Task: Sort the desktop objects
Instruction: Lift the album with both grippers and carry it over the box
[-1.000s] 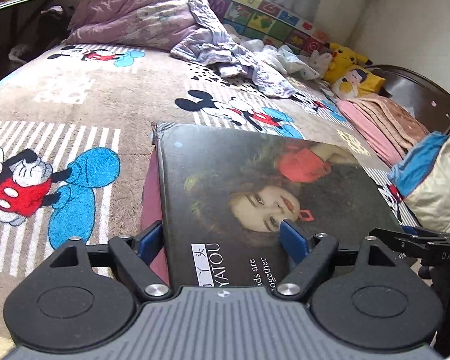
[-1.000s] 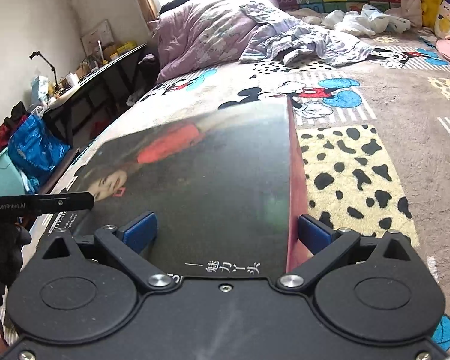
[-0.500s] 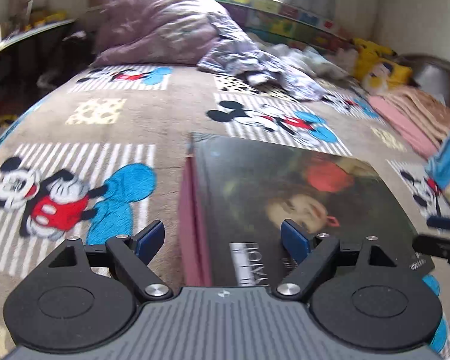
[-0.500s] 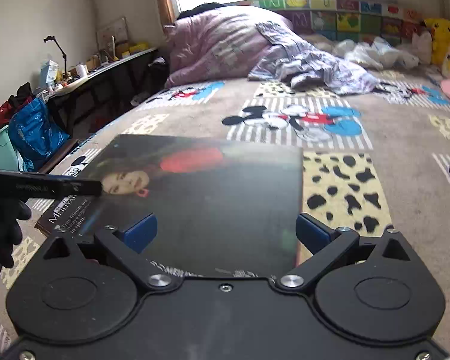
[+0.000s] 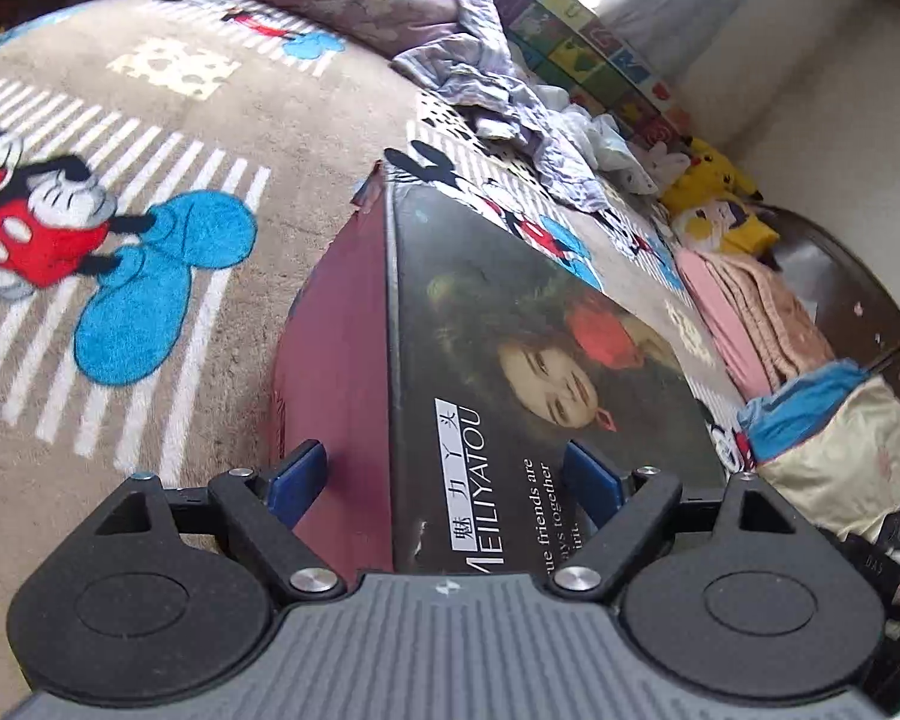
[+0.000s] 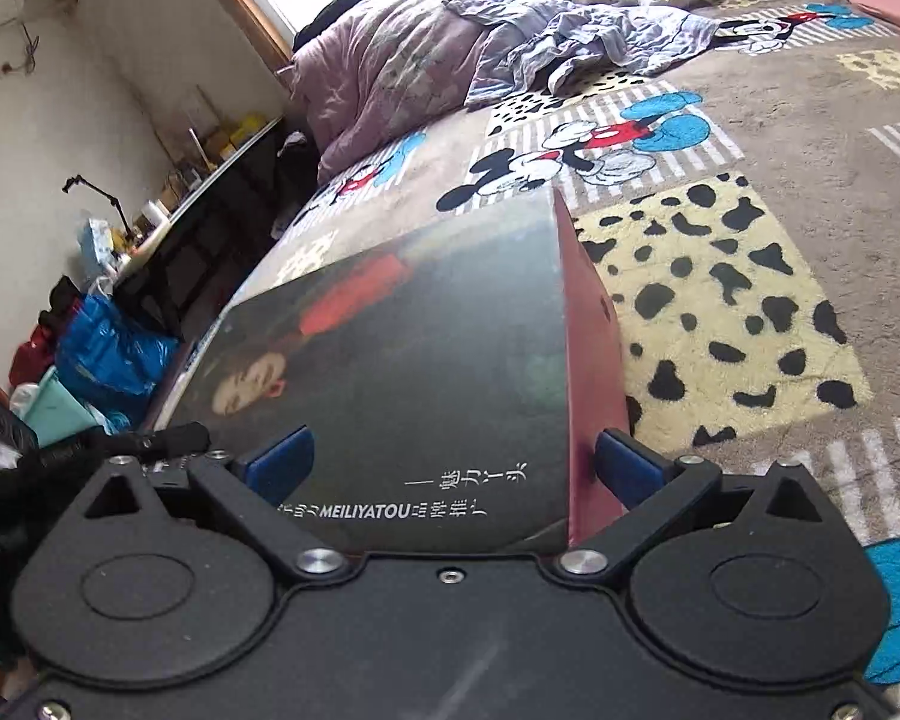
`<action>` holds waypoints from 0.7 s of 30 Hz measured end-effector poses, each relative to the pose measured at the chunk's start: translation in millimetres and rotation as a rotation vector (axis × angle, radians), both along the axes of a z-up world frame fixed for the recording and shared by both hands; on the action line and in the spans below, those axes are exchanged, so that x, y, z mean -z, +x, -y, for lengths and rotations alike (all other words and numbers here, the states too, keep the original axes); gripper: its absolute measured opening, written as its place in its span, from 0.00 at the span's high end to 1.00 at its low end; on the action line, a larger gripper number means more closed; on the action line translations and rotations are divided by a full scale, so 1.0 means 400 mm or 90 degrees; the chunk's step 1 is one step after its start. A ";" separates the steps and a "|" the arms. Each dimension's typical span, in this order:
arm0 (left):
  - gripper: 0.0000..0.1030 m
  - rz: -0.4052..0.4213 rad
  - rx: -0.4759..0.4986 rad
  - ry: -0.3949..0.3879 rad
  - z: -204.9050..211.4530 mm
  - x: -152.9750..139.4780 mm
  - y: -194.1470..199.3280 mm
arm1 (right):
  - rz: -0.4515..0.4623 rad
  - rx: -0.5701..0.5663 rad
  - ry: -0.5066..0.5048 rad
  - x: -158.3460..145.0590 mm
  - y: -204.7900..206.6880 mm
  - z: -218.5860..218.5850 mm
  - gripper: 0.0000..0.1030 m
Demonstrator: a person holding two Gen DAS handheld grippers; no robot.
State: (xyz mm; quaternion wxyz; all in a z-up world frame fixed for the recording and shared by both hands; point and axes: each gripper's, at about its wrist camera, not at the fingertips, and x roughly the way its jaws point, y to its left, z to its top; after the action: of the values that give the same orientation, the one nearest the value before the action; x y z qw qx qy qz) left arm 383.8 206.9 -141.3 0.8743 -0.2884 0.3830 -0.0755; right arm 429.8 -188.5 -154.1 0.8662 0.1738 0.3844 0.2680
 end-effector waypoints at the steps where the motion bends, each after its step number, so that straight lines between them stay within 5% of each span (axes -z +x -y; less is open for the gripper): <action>1: 0.17 0.000 -0.001 -0.014 -0.005 0.002 -0.002 | 0.010 -0.001 -0.001 -0.005 -0.003 -0.001 0.01; 3: 0.17 -0.005 -0.011 -0.043 -0.022 0.012 -0.008 | 0.033 -0.006 -0.003 -0.018 -0.010 -0.006 0.01; 8: 0.15 -0.064 -0.082 0.006 -0.030 0.038 -0.009 | 0.051 -0.019 0.011 -0.036 -0.013 -0.002 0.01; 13: 0.15 0.020 -0.050 0.190 0.048 -0.057 -0.007 | 0.074 0.001 -0.052 -0.042 -0.024 -0.008 0.01; 16: 0.15 0.089 -0.021 0.202 0.077 -0.091 -0.015 | 0.127 0.001 -0.118 -0.051 -0.044 -0.011 0.01; 21: 0.15 0.117 0.071 0.199 0.141 -0.081 -0.005 | 0.224 -0.072 -0.209 -0.064 -0.081 -0.043 0.01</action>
State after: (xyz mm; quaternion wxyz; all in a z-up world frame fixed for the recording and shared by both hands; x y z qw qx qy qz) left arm 381.8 150.3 -108.8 0.9342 -0.1196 0.3239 -0.0894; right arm 397.3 -171.2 -128.6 0.9199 -0.0405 0.2755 0.2762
